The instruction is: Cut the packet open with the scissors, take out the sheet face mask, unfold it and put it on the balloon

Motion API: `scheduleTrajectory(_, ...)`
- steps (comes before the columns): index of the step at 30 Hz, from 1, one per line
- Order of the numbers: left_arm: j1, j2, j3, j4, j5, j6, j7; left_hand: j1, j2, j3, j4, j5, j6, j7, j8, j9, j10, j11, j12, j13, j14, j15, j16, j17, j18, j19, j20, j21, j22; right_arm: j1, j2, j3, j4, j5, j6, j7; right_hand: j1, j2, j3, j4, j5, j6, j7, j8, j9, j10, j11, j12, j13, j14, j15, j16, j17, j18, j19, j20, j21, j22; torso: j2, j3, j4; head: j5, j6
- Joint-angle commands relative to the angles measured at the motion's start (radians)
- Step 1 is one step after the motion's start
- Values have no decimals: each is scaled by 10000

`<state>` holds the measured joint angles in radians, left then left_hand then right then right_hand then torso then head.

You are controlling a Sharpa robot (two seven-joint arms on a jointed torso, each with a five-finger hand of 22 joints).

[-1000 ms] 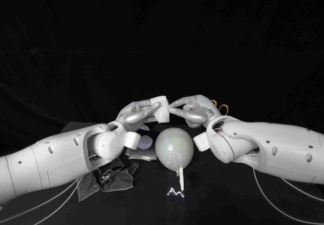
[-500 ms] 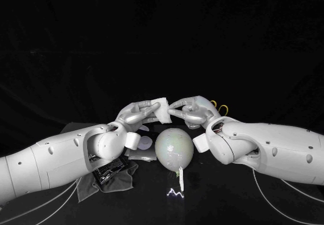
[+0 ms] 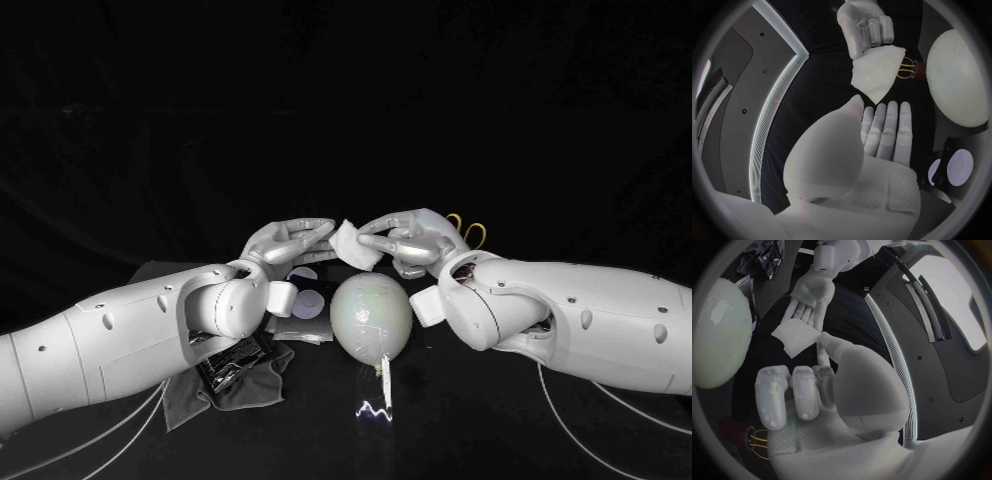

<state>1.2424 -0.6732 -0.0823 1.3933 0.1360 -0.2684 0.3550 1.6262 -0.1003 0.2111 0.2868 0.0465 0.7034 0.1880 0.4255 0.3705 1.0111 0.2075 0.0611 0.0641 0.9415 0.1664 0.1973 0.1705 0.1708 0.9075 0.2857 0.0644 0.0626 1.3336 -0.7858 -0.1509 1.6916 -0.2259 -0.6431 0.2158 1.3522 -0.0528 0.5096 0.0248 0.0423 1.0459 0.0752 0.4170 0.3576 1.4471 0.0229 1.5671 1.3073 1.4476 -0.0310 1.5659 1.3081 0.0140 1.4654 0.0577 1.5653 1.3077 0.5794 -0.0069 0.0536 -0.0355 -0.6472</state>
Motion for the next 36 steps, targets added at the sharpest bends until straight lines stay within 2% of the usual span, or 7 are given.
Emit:
scheduleTrajectory(1, 19, 10, 14, 3, -136, -473, -282, -78, -78, -97, -10, -8, -81, 787, -76, -14, -128, 3, 46, 18, -158, 9, -20, 23, -106, -128, 2, -24, 17, -3, 10, 7, -13, 685, 158, -107, -95, 28, 59, 7, 64, 28, -34, 108, 505, 1237, -242, 37, 2635, 1232, -280, 49, 2627, -140, 1054, -59, 55, 2631, -3, -5, 1, -20, -17)
scheduleTrajectory(10, 19, -348, 9, 82, -209, -1109, -19, -213, -63, -289, -14, -7, 103, 735, 62, 26, -125, -28, 155, 69, -263, 0, 175, 188, -141, -316, 10, 37, 49, -3, -10, 7, -93, 1010, -64, -267, -139, 20, 94, -13, 64, 13, -39, 153, 541, 1237, -246, 37, 2635, 1232, -283, 49, 2627, -140, 1054, -62, 55, 2631, 2, 4, -7, -29, -40)
scheduleTrajectory(15, 15, -848, 5, 381, -756, -1345, 86, -313, -16, -488, -32, -7, 858, 314, 464, 138, 713, -458, 788, 335, 835, -483, 1482, 936, 128, 568, -117, 548, 286, -3, -40, 7, -139, 1058, -235, -317, -150, 17, 101, -18, 64, 10, -41, 163, 550, 1237, -247, 37, 2635, 1232, -284, 49, 2627, -140, 1054, -62, 55, 2631, 16, 0, -3, -77, -55)
scheduleTrajectory(18, 12, -1251, 0, 722, -1298, -1145, -132, -248, 56, -581, -93, 14, 1333, 33, 686, 184, 1163, -752, 1224, 550, 1378, -823, 2693, 1702, 146, 1300, -408, 1023, 516, -3, -68, 6, -172, 1073, -338, -355, -169, 11, 111, -23, 63, 4, -43, 179, 563, 1237, -249, 37, 2635, 1232, -285, 49, 2627, -140, 1054, -63, 55, 2631, 18, -8, 13, -108, -78)
scheduleTrajectory(25, 2, -1706, -6, 1471, -2061, -284, -753, -356, 635, -506, 23, -10, 2379, -724, 734, 50, 2538, -1573, 2041, 908, 3148, -1748, 5158, 3126, 150, 3370, -1631, 2480, 1249, -2, -72, 6, -211, 1029, -477, -481, -178, 9, 116, -26, 64, 2, -44, 186, 569, 1237, -250, 37, 2635, 1232, -285, 49, 2627, -140, 1054, -63, 55, 2631, 8, -20, 24, -84, -110)
scheduleTrajectory(32, -6, -1593, -8, 1866, -1921, -20, -1040, -492, 985, -256, -13, 12, 2245, -674, 360, -153, 2554, -1565, 1817, 778, 3375, -1794, 5448, 3339, 123, 3528, -1849, 2674, 1367, -3, -49, 5, -182, 915, -494, -598, -185, 4, 122, -32, 64, -1, -46, 195, 576, 1237, -251, 37, 2635, 1232, -285, 49, 2627, -140, 1054, -64, 55, 2631, 8, -17, 6, -36, -138)
scheduleTrajectory(36, -7, -1358, -7, 1856, -1730, -193, -1099, -785, 864, 102, 42, 27, 2228, -521, -29, -352, 2477, -1423, 1458, 596, 3380, -1668, 5532, 3485, 54, 3190, -1802, 2642, 1380, -3, -38, 5, -123, 826, -453, -657, -185, 4, 122, -32, 64, -1, -46, 195, 576, 1237, -251, 37, 2635, 1232, -285, 49, 2627, -140, 1054, -64, 55, 2631, 10, -2, -6, 13, -148)
